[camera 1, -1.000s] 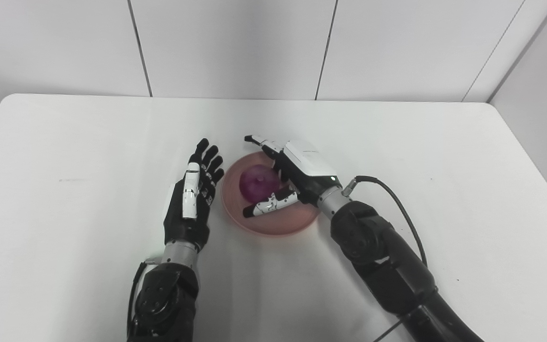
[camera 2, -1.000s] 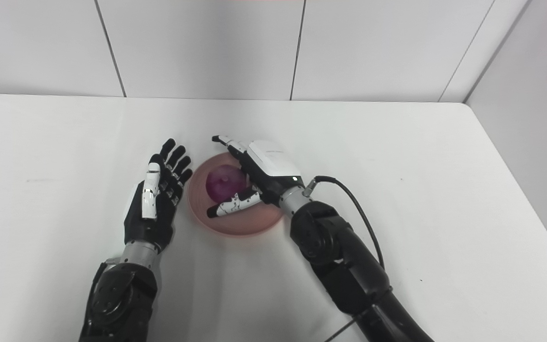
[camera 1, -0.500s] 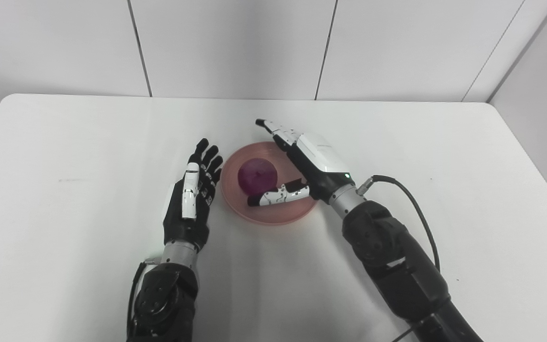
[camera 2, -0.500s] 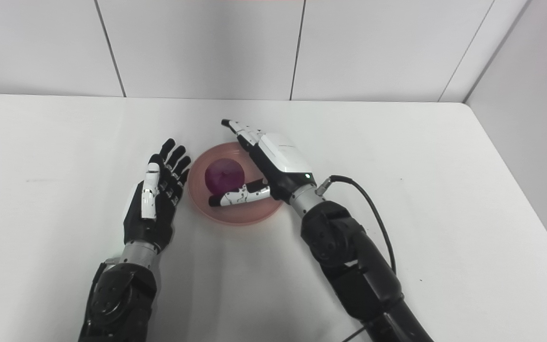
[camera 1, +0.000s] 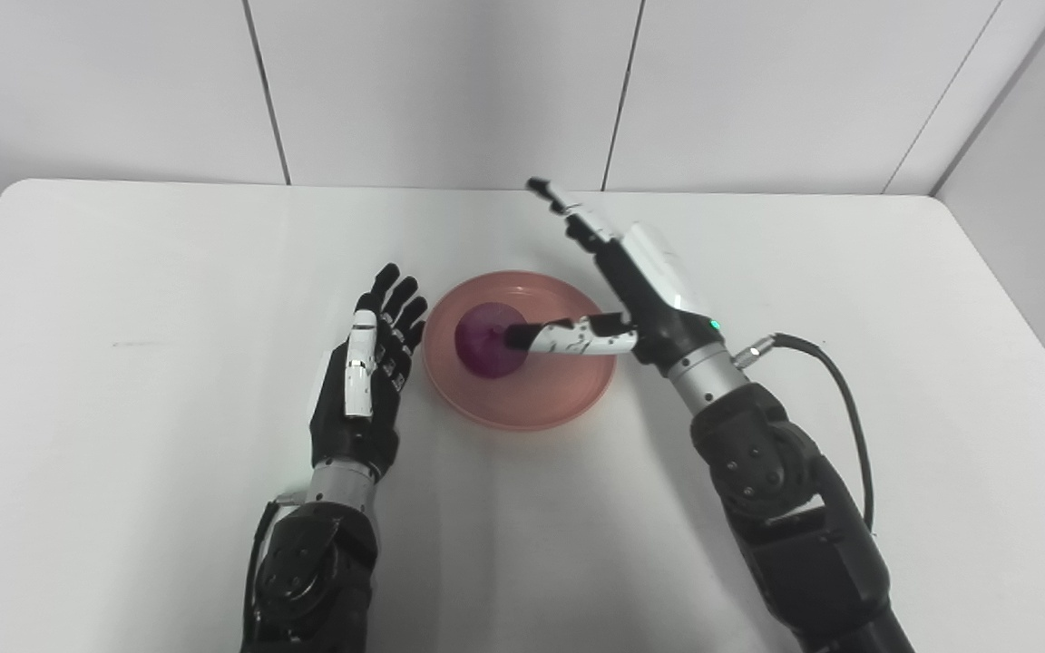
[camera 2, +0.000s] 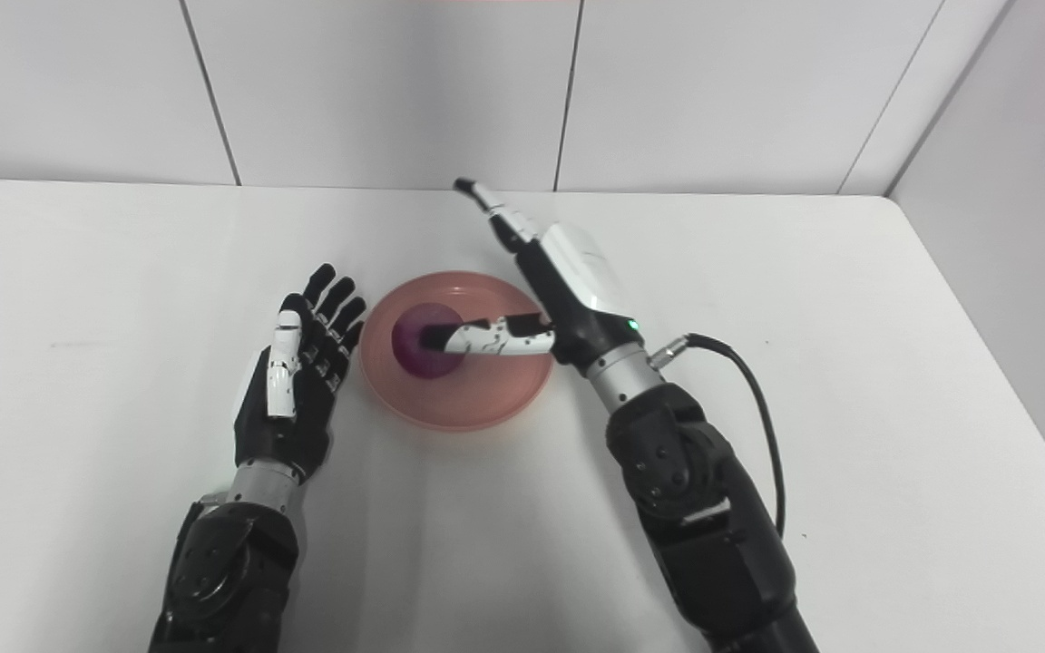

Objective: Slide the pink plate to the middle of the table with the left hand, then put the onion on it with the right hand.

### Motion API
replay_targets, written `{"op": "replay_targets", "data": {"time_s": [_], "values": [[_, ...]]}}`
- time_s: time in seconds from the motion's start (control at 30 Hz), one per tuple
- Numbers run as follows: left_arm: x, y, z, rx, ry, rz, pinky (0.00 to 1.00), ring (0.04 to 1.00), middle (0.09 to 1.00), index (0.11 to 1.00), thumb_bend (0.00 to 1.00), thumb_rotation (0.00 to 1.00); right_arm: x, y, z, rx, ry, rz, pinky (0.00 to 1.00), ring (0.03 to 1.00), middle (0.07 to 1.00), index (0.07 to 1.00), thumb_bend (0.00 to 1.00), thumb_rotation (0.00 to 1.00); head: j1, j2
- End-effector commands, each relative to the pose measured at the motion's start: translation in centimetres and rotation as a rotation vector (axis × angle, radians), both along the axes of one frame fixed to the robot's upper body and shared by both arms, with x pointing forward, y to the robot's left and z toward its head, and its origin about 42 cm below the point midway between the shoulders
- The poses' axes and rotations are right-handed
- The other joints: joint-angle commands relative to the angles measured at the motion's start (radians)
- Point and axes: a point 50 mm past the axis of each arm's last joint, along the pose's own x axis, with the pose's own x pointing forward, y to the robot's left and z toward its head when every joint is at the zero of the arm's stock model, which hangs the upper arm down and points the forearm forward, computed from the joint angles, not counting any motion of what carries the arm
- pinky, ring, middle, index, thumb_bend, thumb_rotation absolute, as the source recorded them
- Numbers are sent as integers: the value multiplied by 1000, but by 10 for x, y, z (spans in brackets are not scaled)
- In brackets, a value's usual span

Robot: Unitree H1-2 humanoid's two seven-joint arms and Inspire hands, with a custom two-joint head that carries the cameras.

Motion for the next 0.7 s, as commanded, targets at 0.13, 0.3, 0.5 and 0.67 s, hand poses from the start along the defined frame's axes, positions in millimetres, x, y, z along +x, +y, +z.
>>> {"op": "replay_targets", "data": {"time_s": [0.13, 0.3, 0.5, 0.67], "values": [[-3, -5, -9, -13, 50, -1, 952, 941, 947, 933, 424, 1000, -9, -16, 16, 115, -136, -79, 893, 953, 980, 995, 938, 947, -5, -3], [-3, -3, -10, -15, 51, 0, 957, 941, 947, 935, 427, 1000, -17, -27, 4, 203, -61, -153, 871, 939, 972, 992, 912, 999, -8, -3], [-2, -1, -9, -9, 51, 1, 951, 938, 943, 931, 428, 1000, -29, -33, -16, 325, 13, -215, 814, 934, 973, 981, 866, 1000, -13, -2], [-2, 1, -9, -14, 51, 3, 952, 939, 946, 932, 420, 1000, -36, -36, -34, 441, 84, -205, 812, 950, 987, 1000, 822, 1000, -13, 1]]}}
